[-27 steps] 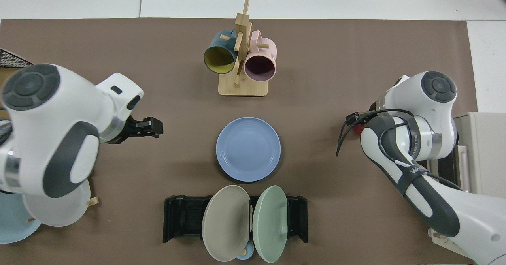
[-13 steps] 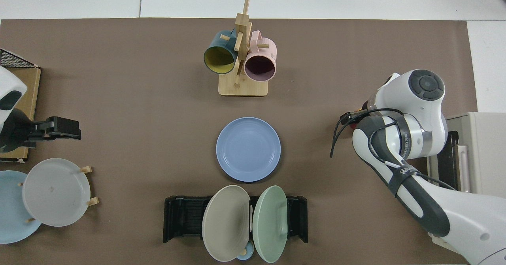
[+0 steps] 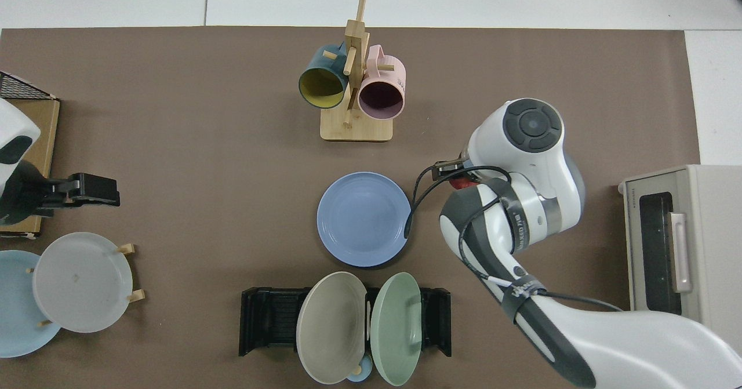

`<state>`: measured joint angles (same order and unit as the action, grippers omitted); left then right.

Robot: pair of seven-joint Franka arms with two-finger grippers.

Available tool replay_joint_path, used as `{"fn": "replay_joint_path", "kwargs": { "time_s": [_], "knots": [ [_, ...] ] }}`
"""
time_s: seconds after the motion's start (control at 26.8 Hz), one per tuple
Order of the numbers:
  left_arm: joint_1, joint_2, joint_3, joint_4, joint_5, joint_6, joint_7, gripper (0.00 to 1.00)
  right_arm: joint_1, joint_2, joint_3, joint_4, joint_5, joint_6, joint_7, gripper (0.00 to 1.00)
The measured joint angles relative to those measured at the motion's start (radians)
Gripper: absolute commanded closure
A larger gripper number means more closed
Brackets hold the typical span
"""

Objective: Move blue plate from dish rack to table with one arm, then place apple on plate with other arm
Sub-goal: 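Carry the red apple with the right gripper over the blue plate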

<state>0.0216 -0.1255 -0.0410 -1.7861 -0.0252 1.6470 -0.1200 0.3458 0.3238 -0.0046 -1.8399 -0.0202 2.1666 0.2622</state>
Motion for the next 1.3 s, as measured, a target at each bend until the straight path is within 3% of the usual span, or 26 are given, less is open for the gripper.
{"fn": "replay_joint_path", "kwargs": {
  "time_s": [0.52, 0.93, 0.97, 1.01, 1.04, 1.3],
  "knots": [
    [-0.034, -0.002, 0.067, 0.001, 0.0, 0.0, 0.014, 0.0, 0.235, 0.021, 0.004, 0.026, 0.001, -0.023, 0.332, 1.0],
    [-0.043, -0.005, 0.067, 0.001, 0.0, 0.0, 0.014, 0.0, 0.306, 0.076, 0.005, 0.022, 0.016, 0.039, 0.4, 1.0],
    [-0.043, -0.005, 0.067, 0.001, 0.0, 0.0, 0.014, 0.0, 0.308, 0.081, 0.005, 0.019, 0.016, 0.048, 0.401, 0.85],
    [-0.043, -0.005, 0.067, 0.001, 0.0, 0.0, 0.014, 0.0, 0.309, 0.086, 0.005, 0.015, 0.016, 0.058, 0.401, 0.48],
    [-0.043, -0.005, 0.066, 0.001, 0.0, 0.0, 0.014, 0.0, 0.31, 0.09, 0.004, 0.01, 0.016, 0.068, 0.401, 0.01],
    [-0.043, -0.005, 0.065, 0.001, 0.0, 0.0, 0.014, 0.0, 0.309, 0.096, 0.0, 0.002, 0.05, 0.078, 0.401, 0.0]
  ]
}}
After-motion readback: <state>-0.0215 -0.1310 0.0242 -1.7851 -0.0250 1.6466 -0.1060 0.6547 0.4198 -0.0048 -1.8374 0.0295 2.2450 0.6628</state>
